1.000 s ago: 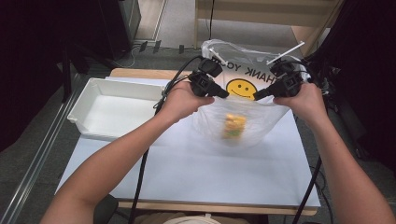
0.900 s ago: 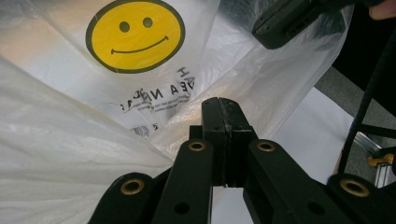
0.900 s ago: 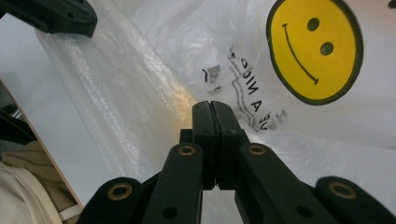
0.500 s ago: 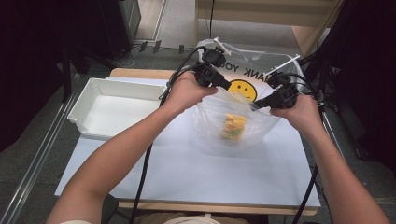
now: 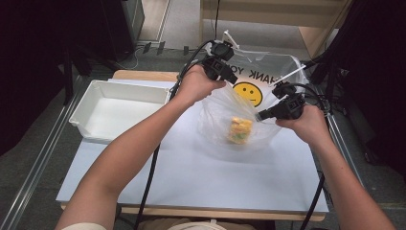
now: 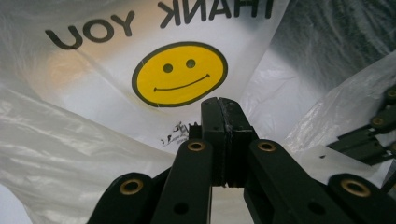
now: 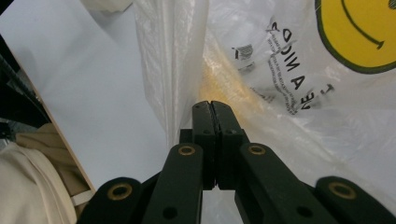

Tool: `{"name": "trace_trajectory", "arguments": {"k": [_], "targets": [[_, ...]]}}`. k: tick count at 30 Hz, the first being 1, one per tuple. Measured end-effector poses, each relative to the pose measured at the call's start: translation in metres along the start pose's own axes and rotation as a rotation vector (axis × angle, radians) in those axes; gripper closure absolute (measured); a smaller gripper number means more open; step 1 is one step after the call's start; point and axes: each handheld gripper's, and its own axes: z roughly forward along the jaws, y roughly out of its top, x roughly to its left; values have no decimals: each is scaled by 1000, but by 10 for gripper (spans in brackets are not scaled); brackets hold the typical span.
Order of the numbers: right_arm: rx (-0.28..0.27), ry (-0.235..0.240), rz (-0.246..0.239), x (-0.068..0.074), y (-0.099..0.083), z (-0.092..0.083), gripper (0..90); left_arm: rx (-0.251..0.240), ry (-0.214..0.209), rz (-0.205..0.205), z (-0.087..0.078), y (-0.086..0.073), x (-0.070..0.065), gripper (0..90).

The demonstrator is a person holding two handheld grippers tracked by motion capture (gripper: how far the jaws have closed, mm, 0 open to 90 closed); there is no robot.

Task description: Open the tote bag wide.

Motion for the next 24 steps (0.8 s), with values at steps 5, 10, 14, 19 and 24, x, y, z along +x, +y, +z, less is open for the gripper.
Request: {"name": "trace_trajectory", "arguments": {"k": [5, 10, 14, 19, 24], "targets": [[3, 5, 4, 2, -7, 1, 900, 19, -4, -7, 5, -7, 3, 900], [4, 9, 18, 0, -16, 1, 900, 57, -7, -13, 16, -20, 7, 900], [5, 8, 26, 0, -21, 1, 900, 69, -12, -14, 21, -27, 7, 900], [-1, 14, 34, -1, -29, 2, 900, 75, -28, -13, 26, -41, 6, 900], [-8, 21, 40, 0, -34, 4, 900, 80, -41, -23, 31, -56, 7, 900]]}}
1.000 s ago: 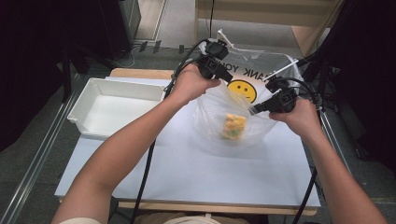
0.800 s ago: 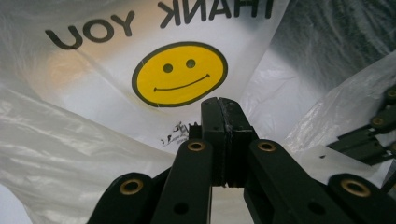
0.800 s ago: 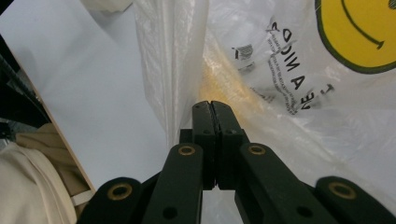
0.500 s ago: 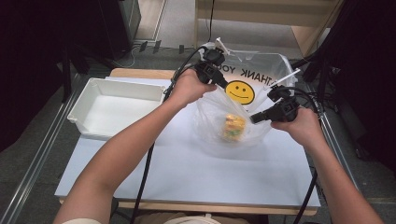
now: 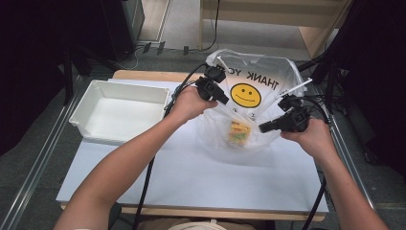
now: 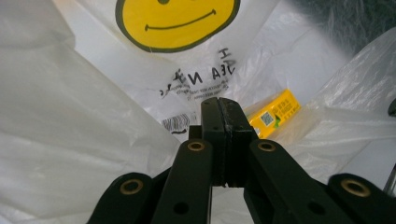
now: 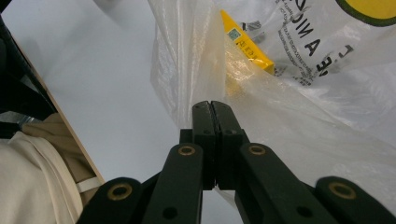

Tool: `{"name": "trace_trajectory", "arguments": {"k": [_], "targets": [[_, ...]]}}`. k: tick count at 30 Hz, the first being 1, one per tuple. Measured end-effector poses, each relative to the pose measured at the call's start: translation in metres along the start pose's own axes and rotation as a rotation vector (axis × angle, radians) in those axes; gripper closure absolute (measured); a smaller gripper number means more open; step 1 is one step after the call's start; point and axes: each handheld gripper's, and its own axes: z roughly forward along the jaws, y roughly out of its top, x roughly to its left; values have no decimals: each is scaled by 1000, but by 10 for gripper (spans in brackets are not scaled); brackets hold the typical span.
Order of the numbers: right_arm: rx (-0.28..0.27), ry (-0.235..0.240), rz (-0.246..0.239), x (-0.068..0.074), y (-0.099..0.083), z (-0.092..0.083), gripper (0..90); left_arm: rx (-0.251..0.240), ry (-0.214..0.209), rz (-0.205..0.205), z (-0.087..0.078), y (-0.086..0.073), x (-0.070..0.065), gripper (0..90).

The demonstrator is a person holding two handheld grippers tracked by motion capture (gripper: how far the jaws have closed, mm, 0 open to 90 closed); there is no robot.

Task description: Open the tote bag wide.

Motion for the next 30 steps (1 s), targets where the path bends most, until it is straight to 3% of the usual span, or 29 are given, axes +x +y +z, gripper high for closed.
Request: {"name": "trace_trajectory", "arguments": {"k": [20, 30], "targets": [[-19, 5, 26, -3, -21, 5, 900, 21, -52, -1, 19, -45, -7, 900], [-41, -32, 35, -4, -20, 3, 900, 55, -84, -20, 32, -62, -7, 900]]}}
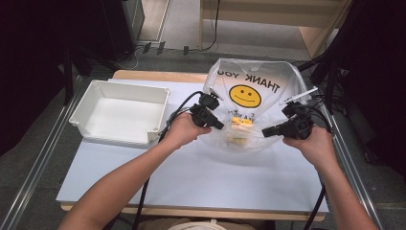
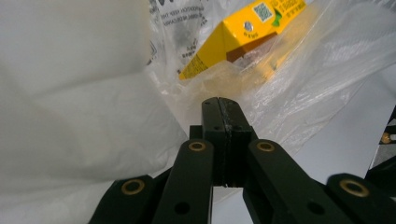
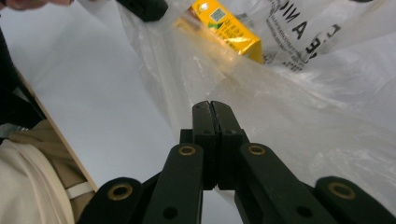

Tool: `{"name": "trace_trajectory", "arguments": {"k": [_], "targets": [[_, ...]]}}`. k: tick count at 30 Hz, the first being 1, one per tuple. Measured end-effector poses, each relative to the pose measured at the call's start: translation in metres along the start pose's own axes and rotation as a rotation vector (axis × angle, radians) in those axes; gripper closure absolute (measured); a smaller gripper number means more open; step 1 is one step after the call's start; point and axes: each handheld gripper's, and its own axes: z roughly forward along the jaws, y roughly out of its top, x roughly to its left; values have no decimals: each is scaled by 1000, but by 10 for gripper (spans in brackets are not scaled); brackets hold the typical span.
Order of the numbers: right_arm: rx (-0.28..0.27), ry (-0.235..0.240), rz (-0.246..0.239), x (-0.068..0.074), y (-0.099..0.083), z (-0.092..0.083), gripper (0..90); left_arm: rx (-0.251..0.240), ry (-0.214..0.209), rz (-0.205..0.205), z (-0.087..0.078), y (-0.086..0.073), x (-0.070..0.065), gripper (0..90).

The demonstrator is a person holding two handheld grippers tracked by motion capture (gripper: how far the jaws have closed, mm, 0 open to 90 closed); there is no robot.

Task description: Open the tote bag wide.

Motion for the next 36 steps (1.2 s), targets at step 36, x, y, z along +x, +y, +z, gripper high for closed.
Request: {"name": "trace_trajectory", "arguments": {"k": [36], "targets": [[6, -78, 118, -25, -5, 36, 900, -61, -44, -7, -12, -5, -3, 900]]}}
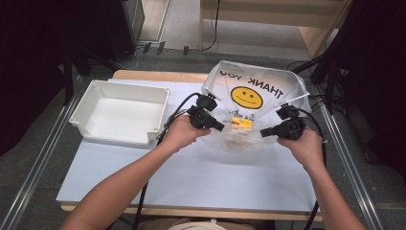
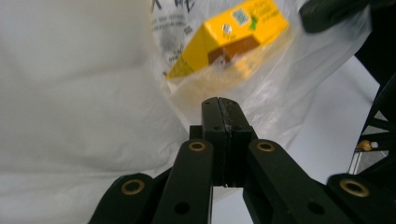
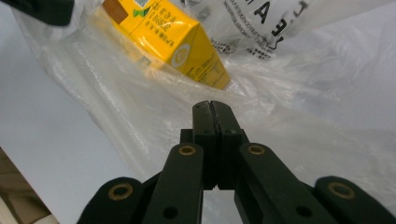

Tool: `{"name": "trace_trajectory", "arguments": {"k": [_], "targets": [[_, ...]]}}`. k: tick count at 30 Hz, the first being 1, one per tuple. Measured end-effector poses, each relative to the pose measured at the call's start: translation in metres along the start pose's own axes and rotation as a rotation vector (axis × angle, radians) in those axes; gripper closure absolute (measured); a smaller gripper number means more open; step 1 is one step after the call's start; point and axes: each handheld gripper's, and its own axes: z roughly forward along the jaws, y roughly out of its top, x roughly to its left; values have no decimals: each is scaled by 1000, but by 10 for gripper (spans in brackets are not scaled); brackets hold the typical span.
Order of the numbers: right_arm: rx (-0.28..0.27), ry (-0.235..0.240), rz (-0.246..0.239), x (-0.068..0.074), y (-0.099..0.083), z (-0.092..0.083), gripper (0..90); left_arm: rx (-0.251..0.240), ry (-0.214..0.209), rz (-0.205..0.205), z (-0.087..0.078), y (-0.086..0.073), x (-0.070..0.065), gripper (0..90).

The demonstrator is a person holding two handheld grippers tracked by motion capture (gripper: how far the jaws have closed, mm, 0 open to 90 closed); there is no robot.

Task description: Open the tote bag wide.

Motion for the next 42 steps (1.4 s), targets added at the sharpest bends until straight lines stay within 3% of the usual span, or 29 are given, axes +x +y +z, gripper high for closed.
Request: {"name": "trace_trajectory", "arguments": {"k": [3, 8, 11, 18, 24, 32, 42], "targets": [[4, 2, -4, 2, -4, 3, 900, -38, 6, 4, -9, 10, -1, 900], [2, 7, -2, 1, -8, 6, 900, -68, 52, 8, -13, 24, 5, 900], [-3, 9, -2, 1, -9, 5, 900, -87, 41, -4, -17, 29, 8, 900], [-38, 5, -40, 13, -5, -13, 900, -117, 43, 44, -42, 42, -4, 900], [-42, -12, -72, 23, 2, -25, 900, -125, 84, 68, -55, 72, -4, 900], [-43, -13, -84, 24, 8, -30, 900, -86, 130, 51, -36, 89, 12, 900], [-42, -20, -75, 20, 6, -35, 900, -16, 143, 28, -5, 79, 21, 900]]}}
